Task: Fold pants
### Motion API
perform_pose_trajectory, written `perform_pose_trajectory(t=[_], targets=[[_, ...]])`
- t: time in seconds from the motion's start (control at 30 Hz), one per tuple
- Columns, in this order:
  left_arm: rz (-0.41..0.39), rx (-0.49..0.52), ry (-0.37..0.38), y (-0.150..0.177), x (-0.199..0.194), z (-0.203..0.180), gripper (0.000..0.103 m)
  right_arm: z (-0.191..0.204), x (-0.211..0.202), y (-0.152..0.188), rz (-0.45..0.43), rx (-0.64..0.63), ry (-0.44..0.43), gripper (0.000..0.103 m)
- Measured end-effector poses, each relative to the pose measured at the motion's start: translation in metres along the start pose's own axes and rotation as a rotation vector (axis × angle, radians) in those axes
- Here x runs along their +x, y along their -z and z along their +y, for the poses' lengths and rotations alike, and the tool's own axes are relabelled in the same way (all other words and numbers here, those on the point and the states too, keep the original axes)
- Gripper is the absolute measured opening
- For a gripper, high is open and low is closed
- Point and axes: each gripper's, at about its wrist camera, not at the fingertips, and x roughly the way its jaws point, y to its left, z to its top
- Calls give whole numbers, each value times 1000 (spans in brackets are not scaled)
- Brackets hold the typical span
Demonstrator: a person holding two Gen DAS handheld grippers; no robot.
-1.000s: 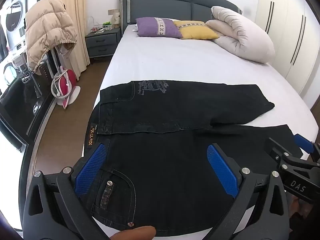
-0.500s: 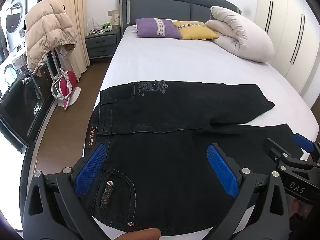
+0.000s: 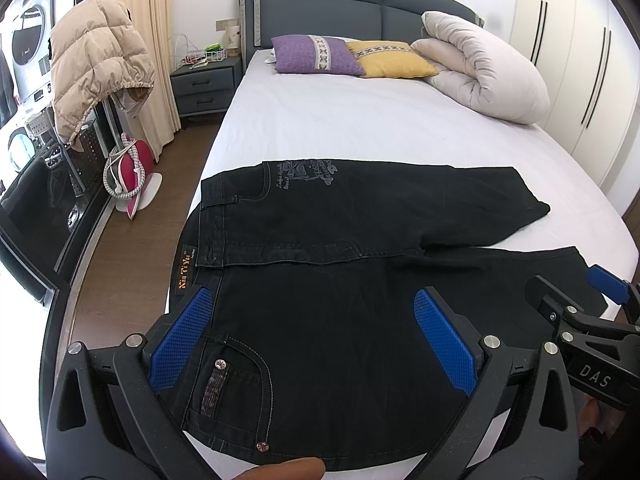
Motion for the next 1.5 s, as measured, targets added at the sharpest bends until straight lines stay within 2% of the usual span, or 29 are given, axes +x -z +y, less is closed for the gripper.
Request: perform_pose_trajectory(t=[1.5], targets=[[8,-9,-4,4,7,5,103,6,2,5,12,-14,-1,103]])
